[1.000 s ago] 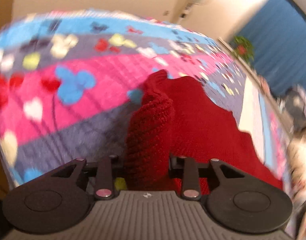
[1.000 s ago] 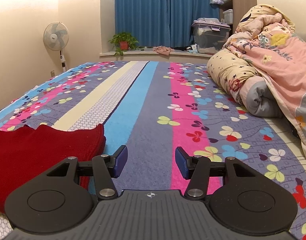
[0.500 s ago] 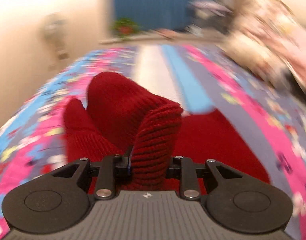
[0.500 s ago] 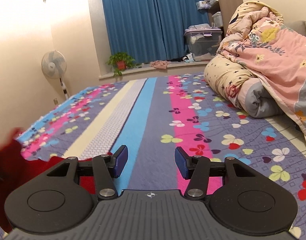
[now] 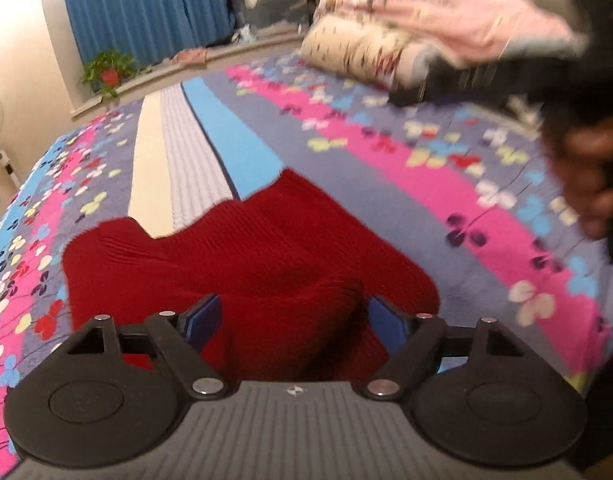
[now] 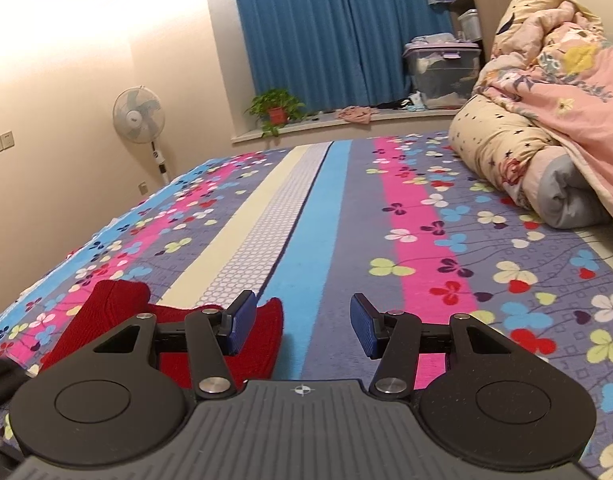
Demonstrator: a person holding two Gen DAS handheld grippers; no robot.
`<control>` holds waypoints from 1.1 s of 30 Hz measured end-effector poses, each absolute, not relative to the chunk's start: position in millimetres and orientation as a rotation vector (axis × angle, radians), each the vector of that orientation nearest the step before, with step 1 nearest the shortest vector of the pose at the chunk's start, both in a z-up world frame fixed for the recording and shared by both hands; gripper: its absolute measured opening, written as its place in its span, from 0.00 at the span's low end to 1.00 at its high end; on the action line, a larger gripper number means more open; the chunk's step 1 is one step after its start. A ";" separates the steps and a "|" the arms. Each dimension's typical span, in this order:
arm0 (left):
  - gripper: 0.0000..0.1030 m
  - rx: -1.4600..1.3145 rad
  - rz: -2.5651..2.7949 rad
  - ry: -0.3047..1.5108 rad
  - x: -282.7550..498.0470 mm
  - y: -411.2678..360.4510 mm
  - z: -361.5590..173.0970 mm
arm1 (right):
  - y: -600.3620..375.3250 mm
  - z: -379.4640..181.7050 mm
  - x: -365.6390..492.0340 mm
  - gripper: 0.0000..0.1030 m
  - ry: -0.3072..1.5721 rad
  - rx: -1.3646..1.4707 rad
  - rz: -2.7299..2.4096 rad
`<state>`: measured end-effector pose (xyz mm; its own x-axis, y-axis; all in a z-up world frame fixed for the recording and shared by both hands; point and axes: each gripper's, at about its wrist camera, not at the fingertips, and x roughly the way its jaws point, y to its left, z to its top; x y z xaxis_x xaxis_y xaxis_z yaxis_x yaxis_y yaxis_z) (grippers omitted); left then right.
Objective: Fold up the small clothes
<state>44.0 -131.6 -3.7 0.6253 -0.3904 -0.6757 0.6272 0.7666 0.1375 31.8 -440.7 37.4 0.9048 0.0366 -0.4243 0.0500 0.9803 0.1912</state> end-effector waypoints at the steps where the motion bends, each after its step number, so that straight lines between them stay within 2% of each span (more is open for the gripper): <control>1: 0.82 0.356 -0.616 0.664 40.8 -119.4 8.3 | -437.8 37.3 32.5 0.53 0.443 0.200 -0.001; 6: 0.82 0.260 -0.603 0.584 35.4 -54.2 39.8 | -421.8 36.8 31.9 0.53 0.446 0.187 0.034; 8: 0.78 0.230 -0.548 0.561 47.1 -27.9 40.3 | -416.4 35.4 32.5 0.53 0.454 0.194 0.056; 10: 0.67 0.177 -0.492 0.571 62.4 -3.0 34.6 | -409.9 32.4 34.4 0.53 0.466 0.212 0.084; 14: 0.64 0.048 -0.381 0.594 91.5 44.6 9.4 | -397.1 21.5 44.1 0.54 0.526 0.305 0.191; 16: 0.58 0.010 -0.288 0.704 110.2 59.9 -0.2 | -389.8 11.2 55.3 0.57 0.597 0.359 0.281; 20: 0.59 -0.004 -0.246 0.698 124.6 64.5 0.8 | -366.8 -9.1 74.8 0.57 0.708 0.349 0.386; 23: 0.60 0.000 -0.235 0.697 126.8 62.2 0.0 | -350.8 -24.3 87.1 0.62 0.819 0.350 0.489; 24: 0.60 -0.005 -0.235 0.698 127.0 63.4 0.2 | -344.0 -30.0 89.5 0.66 0.854 0.330 0.513; 27: 0.60 -0.032 -0.246 0.701 127.5 62.0 -0.7 | -324.1 -37.5 85.6 0.66 0.878 0.199 0.540; 28: 0.60 -0.036 -0.252 0.701 128.4 59.3 -2.2 | -320.2 -36.6 83.2 0.63 0.871 0.171 0.538; 30: 0.60 -0.028 -0.252 0.697 128.4 54.7 -4.4 | -321.6 -33.9 81.7 0.35 0.866 0.180 0.537; 33: 0.60 -0.028 -0.257 0.703 128.6 50.5 -6.2 | -333.2 -27.4 78.7 0.28 0.831 0.243 0.545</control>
<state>128.6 50.5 -6.2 0.7330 -0.2432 -0.6353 0.2241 0.9681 -0.1120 78.7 -333.2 -27.4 0.5474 0.5477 -0.6328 -0.3624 0.8367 0.4106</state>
